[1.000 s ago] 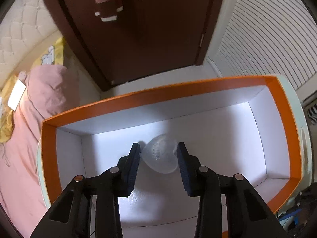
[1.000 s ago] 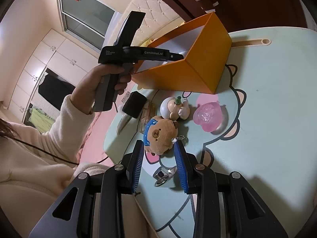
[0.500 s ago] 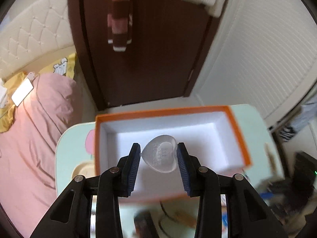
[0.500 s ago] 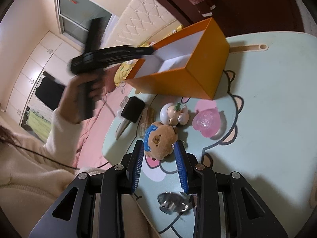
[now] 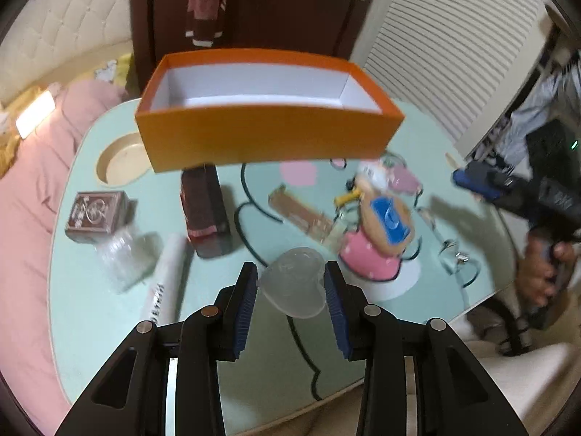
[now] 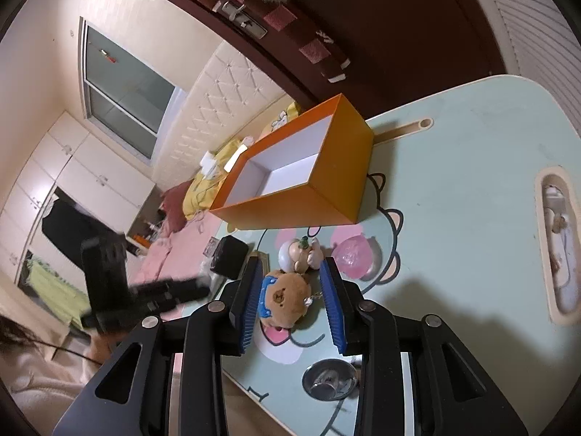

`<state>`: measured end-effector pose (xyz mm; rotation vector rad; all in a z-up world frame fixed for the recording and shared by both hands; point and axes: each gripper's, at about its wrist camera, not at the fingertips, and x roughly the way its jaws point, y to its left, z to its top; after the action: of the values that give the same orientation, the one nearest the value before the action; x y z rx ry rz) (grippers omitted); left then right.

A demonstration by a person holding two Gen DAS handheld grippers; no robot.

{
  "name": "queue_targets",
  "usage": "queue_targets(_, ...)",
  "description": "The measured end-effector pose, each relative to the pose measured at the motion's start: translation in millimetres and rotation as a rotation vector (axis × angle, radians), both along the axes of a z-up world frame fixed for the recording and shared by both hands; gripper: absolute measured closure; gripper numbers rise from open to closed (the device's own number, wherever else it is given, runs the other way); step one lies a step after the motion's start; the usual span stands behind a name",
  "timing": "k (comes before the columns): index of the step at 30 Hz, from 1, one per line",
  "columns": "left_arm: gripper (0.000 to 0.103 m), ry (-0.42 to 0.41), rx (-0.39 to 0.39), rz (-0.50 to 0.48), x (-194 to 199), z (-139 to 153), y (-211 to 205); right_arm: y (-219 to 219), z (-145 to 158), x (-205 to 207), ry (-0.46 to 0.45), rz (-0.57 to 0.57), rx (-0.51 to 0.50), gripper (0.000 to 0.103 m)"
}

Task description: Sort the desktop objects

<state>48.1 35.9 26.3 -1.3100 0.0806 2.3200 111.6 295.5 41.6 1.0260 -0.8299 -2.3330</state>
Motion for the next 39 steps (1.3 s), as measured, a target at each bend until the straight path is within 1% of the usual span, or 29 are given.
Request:
queue_targets(3,0.067,0.047,-0.042,0.008,6.1,-12.5,4.5,-12.8,4.7,10.1,0.010,0.000,0.052,0.068)
queue_targets(5,0.064,0.078,-0.043,0.021,9.4,-15.0,2.3,-21.3,5.2,15.5,0.010,-0.006,0.099,0.068)
queue_targets(6,0.061,0.093,-0.036,0.026,11.6,-14.1,-1.0,-25.2,4.9,18.5,0.007,-0.007,0.121,0.068)
queue_targets(8,0.041,0.139,-0.007,0.045,20.4,-8.7,-10.7,-32.1,3.1,24.9,-0.004,0.000,0.155,0.068)
queue_targets(12,0.035,0.200,0.081,0.085,37.2,0.7,-37.3,-40.3,-2.7,39.0,-0.024,0.033,0.211,0.068)
queue_targets(13,0.030,0.205,0.095,0.100,41.5,1.5,-44.5,-40.5,-4.1,42.9,-0.031,0.043,0.220,0.068)
queue_targets(14,0.030,0.211,0.099,0.119,45.4,2.3,-50.8,-41.5,-6.0,46.5,-0.040,0.057,0.235,0.068)
queue_targets(16,0.028,0.223,0.105,0.158,55.7,3.6,-65.2,-46.3,-8.4,51.5,-0.049,0.079,0.298,0.068)
queue_targets(17,0.025,0.230,0.103,0.178,60.0,4.1,-72.1,-48.7,-9.6,54.0,-0.054,0.090,0.330,0.068)
queue_targets(19,0.021,0.248,0.078,0.239,65.6,2.4,-87.4,-53.3,-12.1,58.5,-0.063,0.109,0.392,0.068)
queue_targets(21,0.021,0.247,0.072,0.274,64.5,-2.0,-98.2,-57.2,-15.2,58.4,-0.065,0.110,0.450,0.068)
queue_targets(23,0.023,0.212,0.073,0.283,59.4,-11.6,-101.6,-60.7,-18.2,58.1,-0.066,0.112,0.501,0.068)
queue_targets(25,0.027,0.183,0.071,0.284,53.5,-21.3,-101.4,-62.1,-20.2,55.3,-0.062,0.115,0.507,0.068)
queue_targets(28,0.028,0.203,0.041,0.263,49.3,-27.7,-92.4,-67.9,-23.4,49.0,-0.069,0.128,0.527,0.068)
queue_targets(34,0.029,0.223,0.054,0.182,33.9,-28.9,-66.0,-87.0,-24.1,22.4,-0.033,0.152,0.541,0.070)
queue_targets(36,0.029,0.229,0.047,0.172,32.4,-28.8,-62.3,-93.0,-24.5,9.9,-0.020,0.150,0.541,0.070)
queue_targets(39,0.029,0.231,0.066,0.185,33.3,-25.8,-65.8,-102.1,-24.5,-2.2,0.010,0.152,0.570,0.070)
